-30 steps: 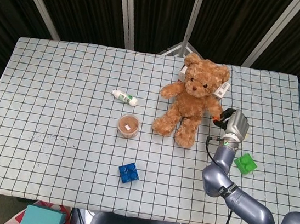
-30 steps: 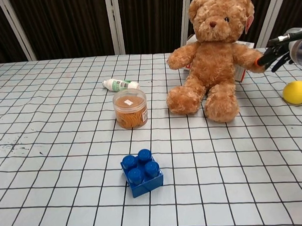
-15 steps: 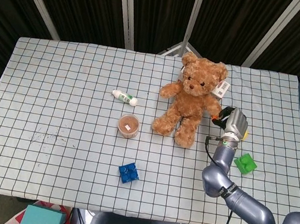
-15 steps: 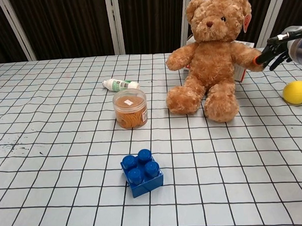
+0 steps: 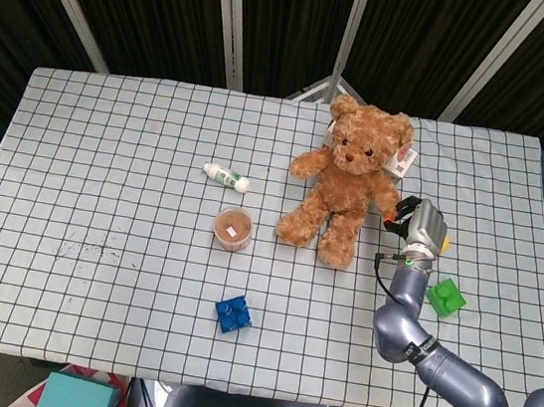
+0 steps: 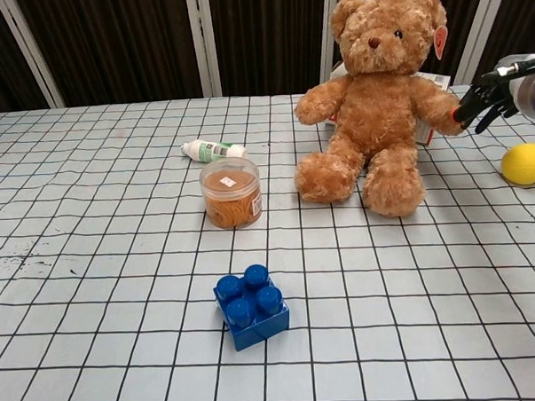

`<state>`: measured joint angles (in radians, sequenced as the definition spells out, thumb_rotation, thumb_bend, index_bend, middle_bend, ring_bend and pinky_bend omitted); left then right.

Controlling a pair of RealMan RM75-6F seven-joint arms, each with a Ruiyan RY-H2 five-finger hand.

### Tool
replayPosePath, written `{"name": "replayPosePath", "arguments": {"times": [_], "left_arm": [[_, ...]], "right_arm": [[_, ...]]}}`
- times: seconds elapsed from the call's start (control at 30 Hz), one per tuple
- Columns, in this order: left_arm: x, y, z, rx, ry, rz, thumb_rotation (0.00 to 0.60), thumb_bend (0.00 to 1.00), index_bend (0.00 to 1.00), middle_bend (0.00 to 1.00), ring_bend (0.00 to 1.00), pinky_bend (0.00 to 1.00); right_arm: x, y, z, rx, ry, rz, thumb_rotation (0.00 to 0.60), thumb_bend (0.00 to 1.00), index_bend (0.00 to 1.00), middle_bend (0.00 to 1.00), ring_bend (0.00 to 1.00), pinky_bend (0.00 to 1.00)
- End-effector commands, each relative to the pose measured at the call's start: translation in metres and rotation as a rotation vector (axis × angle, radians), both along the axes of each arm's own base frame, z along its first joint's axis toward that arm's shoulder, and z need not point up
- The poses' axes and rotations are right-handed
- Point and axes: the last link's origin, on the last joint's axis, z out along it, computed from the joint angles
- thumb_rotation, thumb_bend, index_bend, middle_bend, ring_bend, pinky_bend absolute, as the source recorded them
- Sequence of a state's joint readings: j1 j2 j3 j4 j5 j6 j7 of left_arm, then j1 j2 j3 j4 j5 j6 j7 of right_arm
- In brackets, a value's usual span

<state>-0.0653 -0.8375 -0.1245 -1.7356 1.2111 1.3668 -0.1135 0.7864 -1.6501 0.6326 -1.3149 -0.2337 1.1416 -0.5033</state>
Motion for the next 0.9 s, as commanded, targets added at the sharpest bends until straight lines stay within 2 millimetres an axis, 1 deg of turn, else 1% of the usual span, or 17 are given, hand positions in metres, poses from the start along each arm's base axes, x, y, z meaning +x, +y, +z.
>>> {"name": "replayPosePath", "arguments": {"times": [0.03,0.1,0.2,0.43,0.6,0.63,0.67,0.73,0.8,0.83,0.9], "left_arm": [[0.0,0.0,0.0,0.002,-0.001,0.0,0.6,0.17,0.2,0.06,0.01,0.14],[0.0,0.0,0.001,0.002,-0.002,0.001,0.6,0.17,0.2,0.06,0.01,0.14],[0.0,0.0,0.0,0.0,-0.001,0.0,0.6,0.17,0.2,0.06,0.01,0.14],[0.001,-0.001,-0.001,-0.004,-0.002,-0.005,0.6,0.17,0.2,0.06,0.01,0.14],[0.002,-0.002,-0.001,-0.006,-0.002,-0.009,0.6,0.17,0.2,0.06,0.01,0.14],[0.002,-0.002,-0.001,-0.007,-0.002,-0.01,0.6,0.17,0.2,0.06,0.01,0.14],[0.003,-0.002,-0.001,-0.007,-0.002,-0.011,0.6,0.17,0.2,0.06,0.01,0.14],[0.003,-0.002,-0.002,-0.009,-0.001,-0.015,0.6,0.17,0.2,0.06,0.01,0.14],[0.005,-0.003,-0.003,-0.015,0.003,-0.022,0.6,0.17,0.2,0.06,0.01,0.14],[0.006,-0.004,-0.005,-0.021,0.004,-0.027,0.6,0.17,0.2,0.06,0.01,0.14],[0.007,-0.005,-0.005,-0.022,0.007,-0.03,0.6,0.17,0.2,0.06,0.01,0.14]], "right_arm": [[-0.001,0.003,0.004,0.028,0.014,0.019,0.6,0.31,0.07,0.26,0.31,0.03],[-0.006,0.01,0.012,0.042,0.021,0.028,0.6,0.31,0.01,0.16,0.25,0.01],[-0.011,0.017,0.02,0.059,0.029,0.032,0.6,0.31,0.0,0.11,0.19,0.0],[-0.037,0.047,0.05,0.072,0.085,0.018,0.6,0.31,0.0,0.1,0.18,0.0],[-0.056,0.076,0.074,0.075,0.155,0.014,0.6,0.31,0.0,0.1,0.18,0.0],[-0.061,0.087,0.079,0.071,0.19,0.03,0.6,0.31,0.0,0.1,0.18,0.0],[-0.064,0.092,0.083,0.068,0.217,0.032,0.6,0.31,0.0,0.1,0.18,0.0],[-0.071,0.112,0.094,0.037,0.305,0.087,0.6,0.31,0.0,0.1,0.18,0.0],[-0.083,0.151,0.101,-0.007,0.411,0.218,0.6,0.31,0.0,0.1,0.18,0.0],[-0.092,0.172,0.103,0.01,0.476,0.265,0.6,0.31,0.0,0.1,0.17,0.0],[-0.105,0.196,0.106,0.007,0.517,0.345,0.6,0.31,0.0,0.1,0.17,0.0]]}}
